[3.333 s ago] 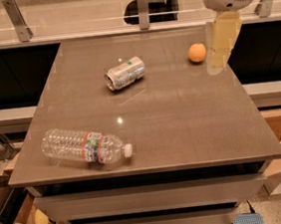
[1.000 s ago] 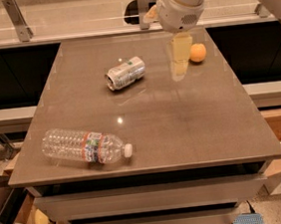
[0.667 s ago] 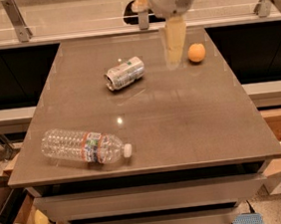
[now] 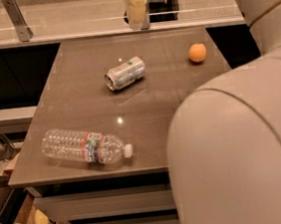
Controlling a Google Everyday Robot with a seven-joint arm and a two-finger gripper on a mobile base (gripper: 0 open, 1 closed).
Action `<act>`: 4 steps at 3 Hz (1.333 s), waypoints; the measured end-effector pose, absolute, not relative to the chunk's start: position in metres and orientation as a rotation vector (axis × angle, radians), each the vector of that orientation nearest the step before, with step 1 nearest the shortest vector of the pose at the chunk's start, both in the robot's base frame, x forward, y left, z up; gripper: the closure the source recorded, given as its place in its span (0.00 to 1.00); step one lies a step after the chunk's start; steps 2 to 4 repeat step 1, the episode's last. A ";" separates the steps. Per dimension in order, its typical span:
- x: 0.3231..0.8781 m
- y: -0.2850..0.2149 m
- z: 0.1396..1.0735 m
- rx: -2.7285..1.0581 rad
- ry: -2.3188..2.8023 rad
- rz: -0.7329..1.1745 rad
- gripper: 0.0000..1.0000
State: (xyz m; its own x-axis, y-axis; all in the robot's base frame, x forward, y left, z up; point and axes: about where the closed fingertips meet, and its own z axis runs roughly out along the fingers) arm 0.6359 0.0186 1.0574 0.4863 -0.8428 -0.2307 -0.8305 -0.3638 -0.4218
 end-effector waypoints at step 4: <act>0.646 0.012 1.097 -2.156 1.356 -0.125 0.00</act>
Offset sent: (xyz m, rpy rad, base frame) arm 0.0000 0.0000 0.0000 0.0000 0.0000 0.0000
